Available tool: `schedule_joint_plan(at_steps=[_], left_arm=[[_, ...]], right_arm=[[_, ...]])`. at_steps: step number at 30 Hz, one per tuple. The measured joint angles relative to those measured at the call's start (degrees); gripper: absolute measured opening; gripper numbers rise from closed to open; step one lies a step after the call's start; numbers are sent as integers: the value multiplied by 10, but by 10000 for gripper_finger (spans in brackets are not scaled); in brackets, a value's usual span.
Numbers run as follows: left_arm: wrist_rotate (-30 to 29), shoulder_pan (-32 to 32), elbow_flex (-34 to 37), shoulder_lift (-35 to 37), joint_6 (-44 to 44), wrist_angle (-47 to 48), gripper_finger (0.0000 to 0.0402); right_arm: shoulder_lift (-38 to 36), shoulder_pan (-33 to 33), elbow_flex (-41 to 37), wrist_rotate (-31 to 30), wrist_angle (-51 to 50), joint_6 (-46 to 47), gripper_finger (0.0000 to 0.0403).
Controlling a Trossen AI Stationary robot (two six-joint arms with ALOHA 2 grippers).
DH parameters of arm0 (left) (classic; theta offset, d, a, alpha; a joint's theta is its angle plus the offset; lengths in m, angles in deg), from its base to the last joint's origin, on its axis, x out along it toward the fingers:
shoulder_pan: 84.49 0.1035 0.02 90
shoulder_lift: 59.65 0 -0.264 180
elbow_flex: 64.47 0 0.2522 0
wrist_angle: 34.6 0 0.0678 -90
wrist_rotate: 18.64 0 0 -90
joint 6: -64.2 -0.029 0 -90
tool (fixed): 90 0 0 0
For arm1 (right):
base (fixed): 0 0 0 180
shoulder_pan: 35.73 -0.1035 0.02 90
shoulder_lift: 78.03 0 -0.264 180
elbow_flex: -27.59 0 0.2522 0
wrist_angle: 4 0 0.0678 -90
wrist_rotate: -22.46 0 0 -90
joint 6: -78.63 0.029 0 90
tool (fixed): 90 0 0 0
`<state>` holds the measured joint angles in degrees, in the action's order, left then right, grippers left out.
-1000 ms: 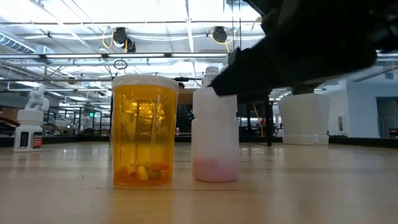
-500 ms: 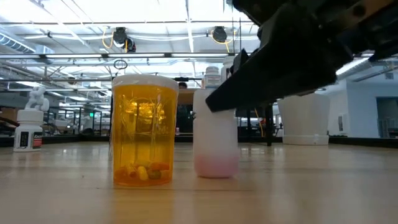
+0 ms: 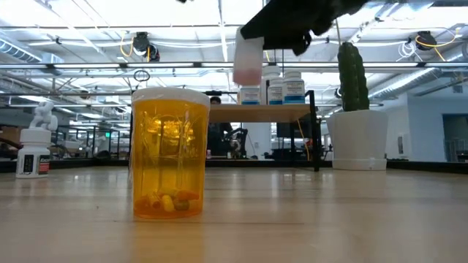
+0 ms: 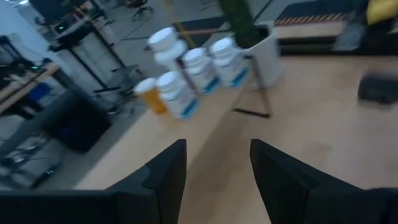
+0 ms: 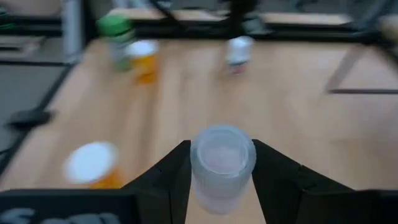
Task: Pick and place medicine bottles onto shelf by color
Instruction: Put the transparent pill bottle on the shelf
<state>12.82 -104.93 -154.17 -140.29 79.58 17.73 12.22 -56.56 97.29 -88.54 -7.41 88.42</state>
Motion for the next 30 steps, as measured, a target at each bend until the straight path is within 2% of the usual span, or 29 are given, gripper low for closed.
schedule_joint_plan(at_steps=[4,7,13,22,27,30], left_arm=[[5,61,22,16,-14,15,179],[7,113,52,21,-13,3,179],[73,198,110,25,-20,-28,179],[144,254,155,25,-87,-170,179],[179,265,155,25,-122,-208,179],[181,265,155,25,-127,-214,179]], right_arm=[[-50,89,0,22,-19,-20,139],[-57,173,4,51,-28,-32,140],[-58,294,34,58,-68,-50,141],[-57,355,52,61,-74,-109,141],[-57,362,52,61,-72,-119,141],[-57,362,52,60,-72,-124,141]])
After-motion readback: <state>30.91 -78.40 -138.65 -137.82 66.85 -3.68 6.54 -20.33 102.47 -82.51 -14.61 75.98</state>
